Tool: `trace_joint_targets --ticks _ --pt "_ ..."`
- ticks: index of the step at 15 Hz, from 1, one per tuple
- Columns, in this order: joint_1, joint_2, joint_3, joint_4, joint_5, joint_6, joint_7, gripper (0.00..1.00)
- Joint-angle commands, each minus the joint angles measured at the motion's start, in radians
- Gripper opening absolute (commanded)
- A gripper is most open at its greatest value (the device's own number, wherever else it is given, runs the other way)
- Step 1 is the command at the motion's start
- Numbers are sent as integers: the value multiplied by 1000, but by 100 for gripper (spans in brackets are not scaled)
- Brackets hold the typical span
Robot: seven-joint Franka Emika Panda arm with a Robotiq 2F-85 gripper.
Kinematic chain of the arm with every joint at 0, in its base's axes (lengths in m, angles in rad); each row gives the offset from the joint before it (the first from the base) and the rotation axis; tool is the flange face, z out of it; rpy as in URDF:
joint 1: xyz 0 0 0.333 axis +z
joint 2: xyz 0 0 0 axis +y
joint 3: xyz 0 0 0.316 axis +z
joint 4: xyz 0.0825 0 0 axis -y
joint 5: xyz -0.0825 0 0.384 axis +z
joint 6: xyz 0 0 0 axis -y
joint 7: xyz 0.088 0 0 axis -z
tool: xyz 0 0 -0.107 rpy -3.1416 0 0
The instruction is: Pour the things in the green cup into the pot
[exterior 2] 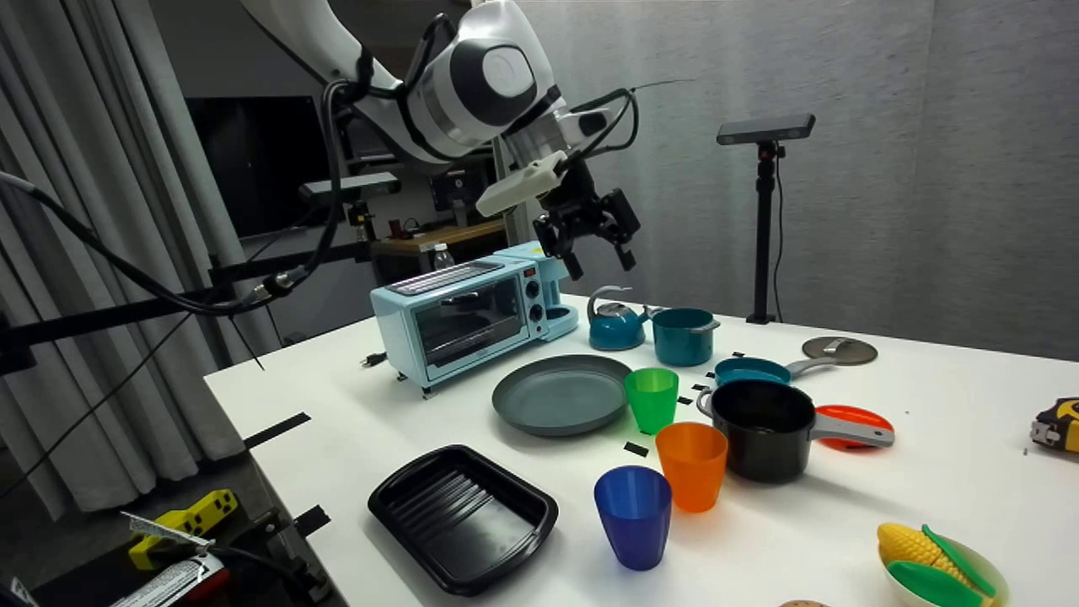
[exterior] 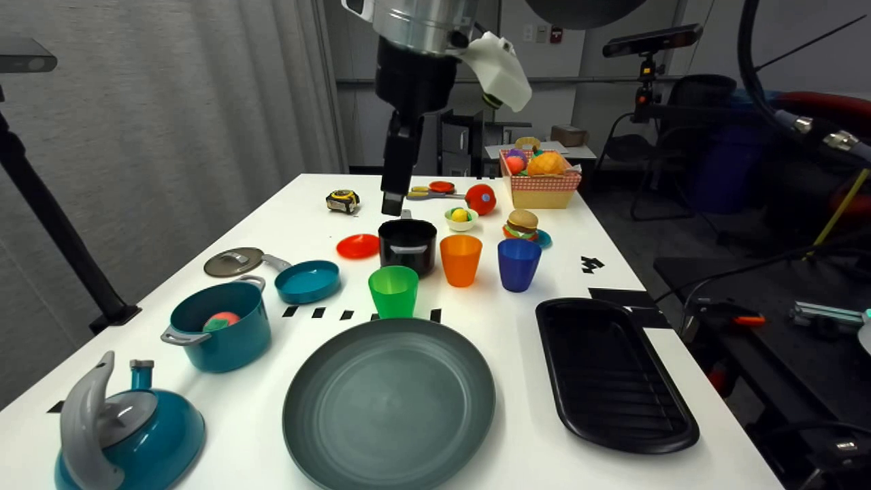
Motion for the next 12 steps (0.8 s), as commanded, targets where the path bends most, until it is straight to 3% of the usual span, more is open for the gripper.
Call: trace_joint_targets --ticks 1,3,12 --pt "-4 -75 6 -76 -69 24 36 100" --pt "-19 -33 19 -28 -43 -3 12 100" --pt "-19 -46 20 -43 -55 -3 22 100"
